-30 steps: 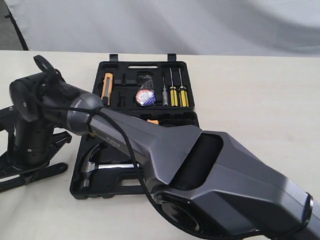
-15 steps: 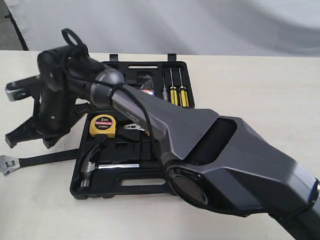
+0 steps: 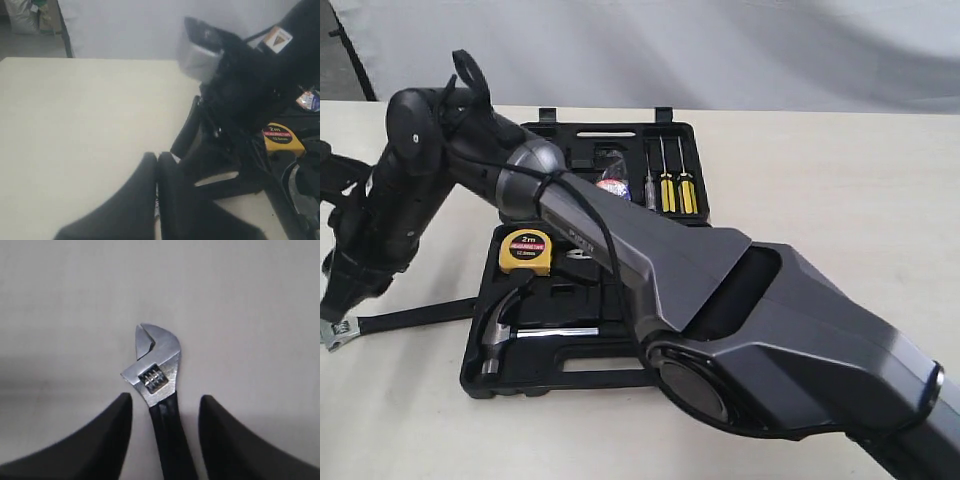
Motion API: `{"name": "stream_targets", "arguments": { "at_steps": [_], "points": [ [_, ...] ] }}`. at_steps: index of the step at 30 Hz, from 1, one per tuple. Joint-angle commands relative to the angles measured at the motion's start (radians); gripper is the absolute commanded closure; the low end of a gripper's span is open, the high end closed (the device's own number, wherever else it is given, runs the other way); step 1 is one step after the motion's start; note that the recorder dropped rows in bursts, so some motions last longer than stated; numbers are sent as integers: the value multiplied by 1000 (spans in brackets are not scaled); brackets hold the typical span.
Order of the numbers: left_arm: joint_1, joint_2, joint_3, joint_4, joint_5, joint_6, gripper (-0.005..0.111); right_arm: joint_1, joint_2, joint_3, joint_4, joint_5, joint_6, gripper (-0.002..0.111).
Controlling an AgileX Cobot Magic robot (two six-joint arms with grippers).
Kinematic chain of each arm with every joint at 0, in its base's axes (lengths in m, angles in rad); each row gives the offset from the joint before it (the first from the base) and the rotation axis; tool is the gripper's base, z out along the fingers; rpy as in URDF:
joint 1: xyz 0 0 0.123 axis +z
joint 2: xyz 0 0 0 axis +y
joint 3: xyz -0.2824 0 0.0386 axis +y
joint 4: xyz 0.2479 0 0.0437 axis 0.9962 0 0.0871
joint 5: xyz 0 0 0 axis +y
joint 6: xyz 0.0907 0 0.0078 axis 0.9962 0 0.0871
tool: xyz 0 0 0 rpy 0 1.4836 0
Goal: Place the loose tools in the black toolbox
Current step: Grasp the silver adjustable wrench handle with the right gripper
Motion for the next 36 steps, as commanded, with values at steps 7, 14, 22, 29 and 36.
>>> {"name": "stream_targets", "arguments": {
  "at_steps": [7,14,22,29,36],
  "points": [
    [3,-8,9,-14,-17,-10,105,1,88,-1,50,2,-146,55],
    [3,-8,9,-14,-17,-10,105,1,122,-1,52,61,-146,74],
    [3,-8,9,-14,-17,-10,105,1,122,-1,51,15,-141,109],
    [3,-8,9,-14,-17,-10,105,1,122,-117,53,-48,-132,109],
    [3,-8,9,-14,-17,-10,105,1,120,-222,-5,-52,-26,109]
  ]
}}
